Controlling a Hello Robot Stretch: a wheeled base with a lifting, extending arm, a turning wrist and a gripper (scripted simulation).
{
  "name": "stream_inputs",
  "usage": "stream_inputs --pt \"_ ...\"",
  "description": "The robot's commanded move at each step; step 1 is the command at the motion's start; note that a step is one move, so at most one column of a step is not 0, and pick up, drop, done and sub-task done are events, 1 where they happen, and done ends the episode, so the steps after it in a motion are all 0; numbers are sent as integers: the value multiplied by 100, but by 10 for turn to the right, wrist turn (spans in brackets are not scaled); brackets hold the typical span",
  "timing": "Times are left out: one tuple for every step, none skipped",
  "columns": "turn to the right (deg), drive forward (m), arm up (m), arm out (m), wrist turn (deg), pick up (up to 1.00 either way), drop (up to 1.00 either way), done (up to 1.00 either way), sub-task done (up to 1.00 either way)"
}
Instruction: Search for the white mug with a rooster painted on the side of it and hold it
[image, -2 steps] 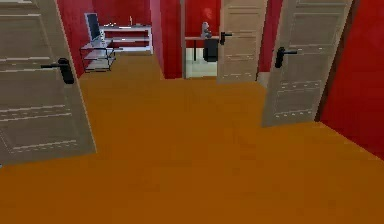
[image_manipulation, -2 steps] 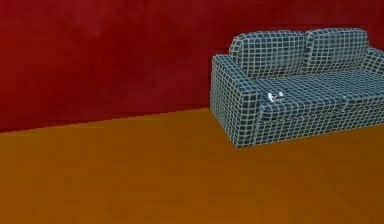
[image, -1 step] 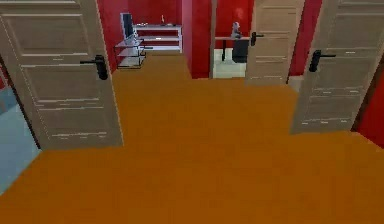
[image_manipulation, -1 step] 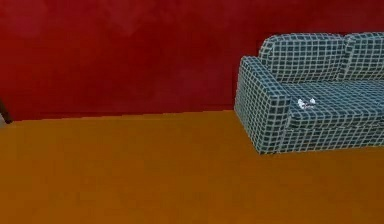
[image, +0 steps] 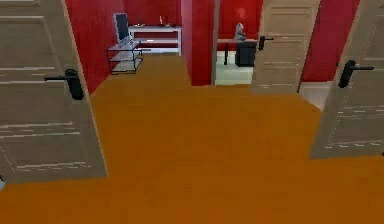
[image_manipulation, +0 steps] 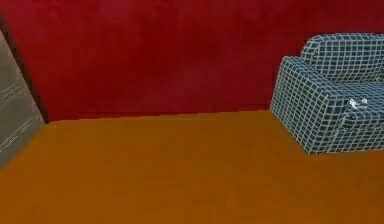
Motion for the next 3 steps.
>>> stream_inputs --pt "-450 0 0 0 0 0 0 0 0" --pt "-60 0 0 0 0 0 0 0 0" --pt "0 70 0 0 0 0 0 0 0"
